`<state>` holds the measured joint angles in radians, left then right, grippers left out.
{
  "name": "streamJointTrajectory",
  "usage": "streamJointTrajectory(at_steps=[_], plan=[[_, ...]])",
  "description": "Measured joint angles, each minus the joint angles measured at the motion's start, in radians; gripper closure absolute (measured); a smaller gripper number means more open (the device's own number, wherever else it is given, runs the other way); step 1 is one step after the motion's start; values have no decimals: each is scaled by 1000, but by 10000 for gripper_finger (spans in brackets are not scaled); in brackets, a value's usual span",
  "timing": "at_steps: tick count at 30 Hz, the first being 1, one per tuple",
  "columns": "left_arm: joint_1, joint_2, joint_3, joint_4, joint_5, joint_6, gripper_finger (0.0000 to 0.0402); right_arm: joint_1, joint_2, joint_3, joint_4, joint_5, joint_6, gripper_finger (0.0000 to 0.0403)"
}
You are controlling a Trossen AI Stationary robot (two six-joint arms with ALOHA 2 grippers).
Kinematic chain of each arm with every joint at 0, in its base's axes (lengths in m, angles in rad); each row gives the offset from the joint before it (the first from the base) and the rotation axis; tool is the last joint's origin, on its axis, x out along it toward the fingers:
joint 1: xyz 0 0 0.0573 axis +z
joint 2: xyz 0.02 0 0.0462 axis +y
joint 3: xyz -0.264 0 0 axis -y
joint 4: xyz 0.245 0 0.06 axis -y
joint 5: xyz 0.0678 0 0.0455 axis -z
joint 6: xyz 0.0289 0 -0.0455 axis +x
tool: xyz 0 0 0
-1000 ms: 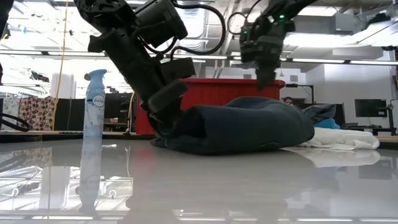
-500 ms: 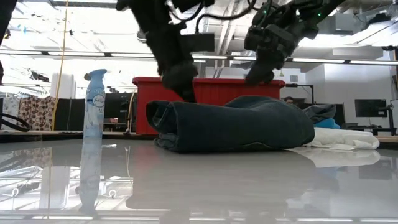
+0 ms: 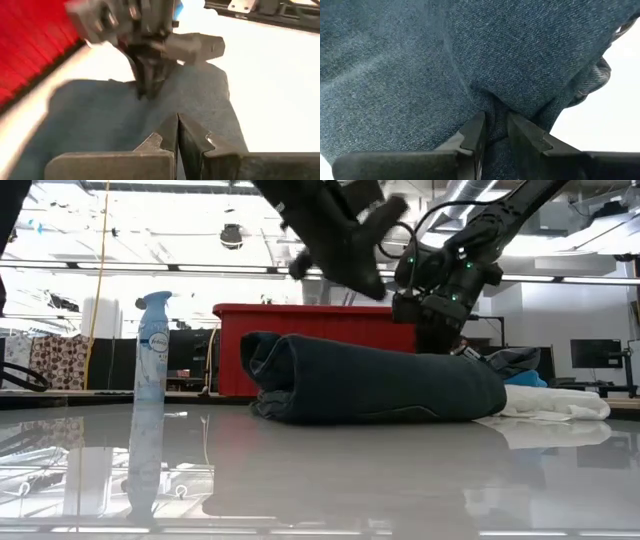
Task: Fold laundry
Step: Fold the blue pants
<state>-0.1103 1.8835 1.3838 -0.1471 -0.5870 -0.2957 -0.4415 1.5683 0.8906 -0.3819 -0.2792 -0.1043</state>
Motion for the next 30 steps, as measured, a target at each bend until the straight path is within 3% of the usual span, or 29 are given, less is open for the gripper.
streamJointTrajectory(at_steps=[4, 12, 16, 24, 30], plan=[[-8, 68, -48, 126, -20, -117, 402, 0, -7, -1, 16, -6, 0, 294], [-69, 163, -66, 200, -12, -258, 401, -52, -93, -2, 44, -14, 17, 294], [-80, 183, -66, 156, -2, -291, 401, -56, -129, -2, 200, -124, 67, 294], [-76, 179, -63, -23, 176, -35, 401, -52, -15, -1, 572, -207, 150, 301], [-76, 173, -62, -71, 226, 76, 402, -58, 124, -1, 666, -247, 150, 306]])
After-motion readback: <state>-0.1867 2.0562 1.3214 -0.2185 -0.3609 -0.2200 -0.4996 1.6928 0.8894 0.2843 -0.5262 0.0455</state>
